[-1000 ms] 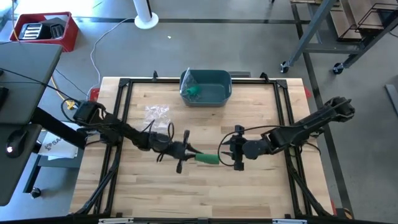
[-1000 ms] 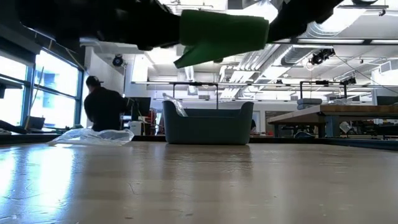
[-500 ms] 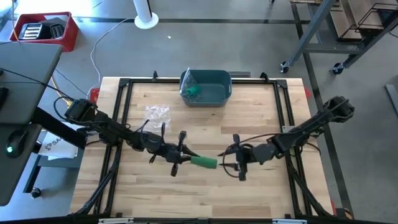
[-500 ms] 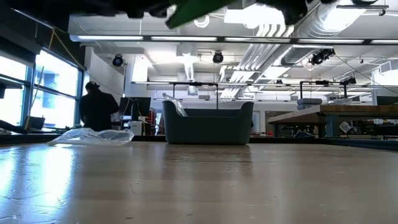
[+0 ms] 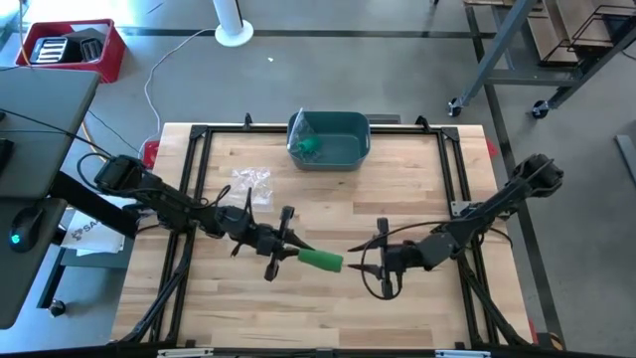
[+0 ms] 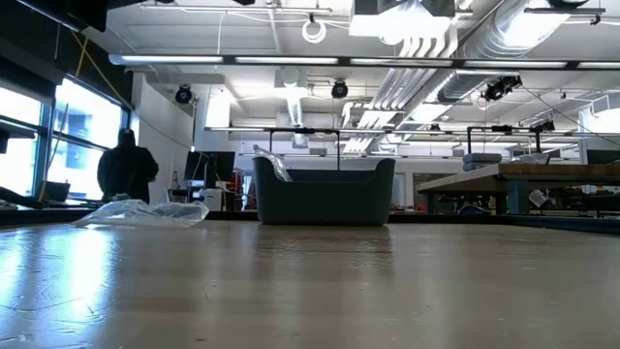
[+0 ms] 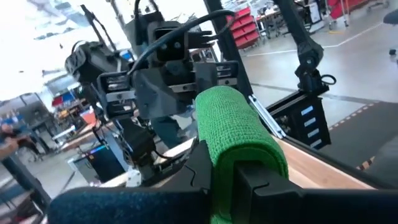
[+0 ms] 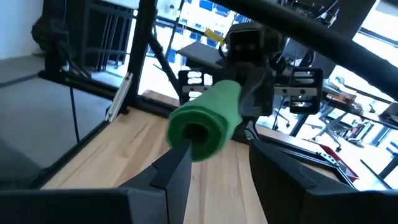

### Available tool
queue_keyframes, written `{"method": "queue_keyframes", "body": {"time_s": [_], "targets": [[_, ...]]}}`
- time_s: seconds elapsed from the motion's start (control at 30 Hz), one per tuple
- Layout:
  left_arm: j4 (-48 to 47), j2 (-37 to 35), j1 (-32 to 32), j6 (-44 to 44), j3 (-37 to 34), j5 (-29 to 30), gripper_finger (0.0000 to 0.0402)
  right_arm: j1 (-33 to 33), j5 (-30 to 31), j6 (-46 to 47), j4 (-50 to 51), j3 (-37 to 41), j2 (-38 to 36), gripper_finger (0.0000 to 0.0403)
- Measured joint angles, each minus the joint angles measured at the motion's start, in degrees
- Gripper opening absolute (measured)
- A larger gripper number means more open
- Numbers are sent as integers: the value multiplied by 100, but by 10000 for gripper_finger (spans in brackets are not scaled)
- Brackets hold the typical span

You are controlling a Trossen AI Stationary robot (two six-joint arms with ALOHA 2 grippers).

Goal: Roll bandage
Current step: Roll the green bandage

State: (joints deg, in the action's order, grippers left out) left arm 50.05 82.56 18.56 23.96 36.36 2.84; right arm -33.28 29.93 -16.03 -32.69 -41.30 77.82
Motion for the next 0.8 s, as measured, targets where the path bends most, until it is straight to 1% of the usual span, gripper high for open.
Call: {"method": "queue_keyframes", "body": {"time_s": [0.13, 0.27, 0.33, 0.4, 0.5, 0.6, 0.7, 0.8], "targets": [[-230, 0, -45, -465, 0, 154, 12, 1, 43, -29, 102, -31, 142, 153], [-1112, 99, -190, -1163, 0, 537, 12, 53, 676, 751, 598, -39, 142, 153], [-1376, 325, -327, -1550, -7, 589, 12, 225, 664, 1164, 989, -40, 159, 153], [-1310, 600, -437, -1803, -9, 593, 12, 481, 427, 1576, 1073, -40, 277, 154], [-1133, 1062, -644, -2046, 2, 589, 13, 937, -415, 1909, 1076, -40, 543, 165], [-1095, 1468, -893, -2348, -4, 581, 13, 1373, -1124, 2174, 1101, -40, 872, 189], [-1065, 1749, -1086, -2616, -2, 474, 13, 1792, -1468, 2336, 1114, -40, 1249, 217], [-1061, 1941, -1146, -2646, -2, 334, 13, 2133, -1764, 2418, 1113, -40, 1575, 238]]}}
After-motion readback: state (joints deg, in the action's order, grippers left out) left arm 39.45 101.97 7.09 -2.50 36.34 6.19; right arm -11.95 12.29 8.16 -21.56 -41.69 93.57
